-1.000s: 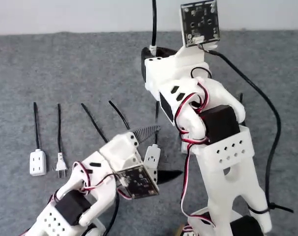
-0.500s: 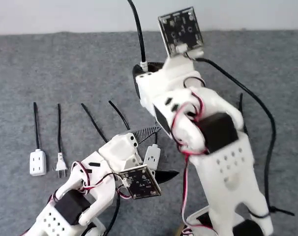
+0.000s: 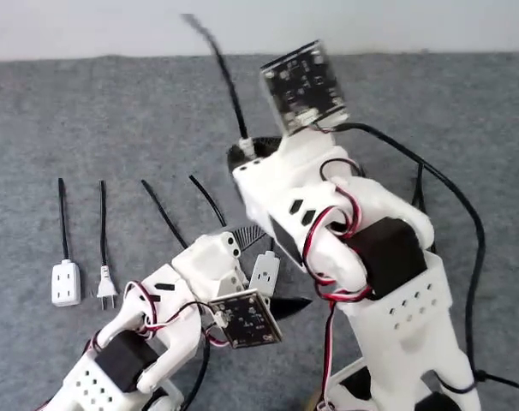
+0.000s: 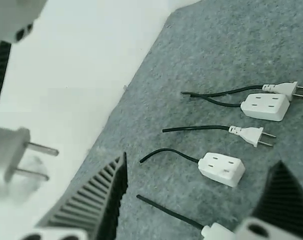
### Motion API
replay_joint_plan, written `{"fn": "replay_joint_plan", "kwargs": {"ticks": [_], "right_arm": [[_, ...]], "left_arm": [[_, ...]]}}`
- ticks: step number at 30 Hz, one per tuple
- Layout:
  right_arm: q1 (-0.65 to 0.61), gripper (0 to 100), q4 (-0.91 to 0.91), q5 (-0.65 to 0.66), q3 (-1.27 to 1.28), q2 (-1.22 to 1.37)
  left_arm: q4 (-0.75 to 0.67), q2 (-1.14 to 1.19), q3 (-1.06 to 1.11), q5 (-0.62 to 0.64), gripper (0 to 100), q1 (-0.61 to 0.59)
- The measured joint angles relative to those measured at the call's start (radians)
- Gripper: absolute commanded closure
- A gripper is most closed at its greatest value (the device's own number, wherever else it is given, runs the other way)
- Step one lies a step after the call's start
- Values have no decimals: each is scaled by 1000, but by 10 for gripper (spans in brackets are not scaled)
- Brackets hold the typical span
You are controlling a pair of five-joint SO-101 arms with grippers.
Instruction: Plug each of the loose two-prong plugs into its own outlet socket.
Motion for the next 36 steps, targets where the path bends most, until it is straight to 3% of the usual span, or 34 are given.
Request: {"fn": "replay_joint_plan", "kwargs": {"ticks": [24,36], "right_arm": [[-38,991,57,35,0,-71],[-74,991,63,124,-2,-92]], "left_arm": [[0,-2,21,-21,588,-68],[60,-158,26,-64,588,14]]}}
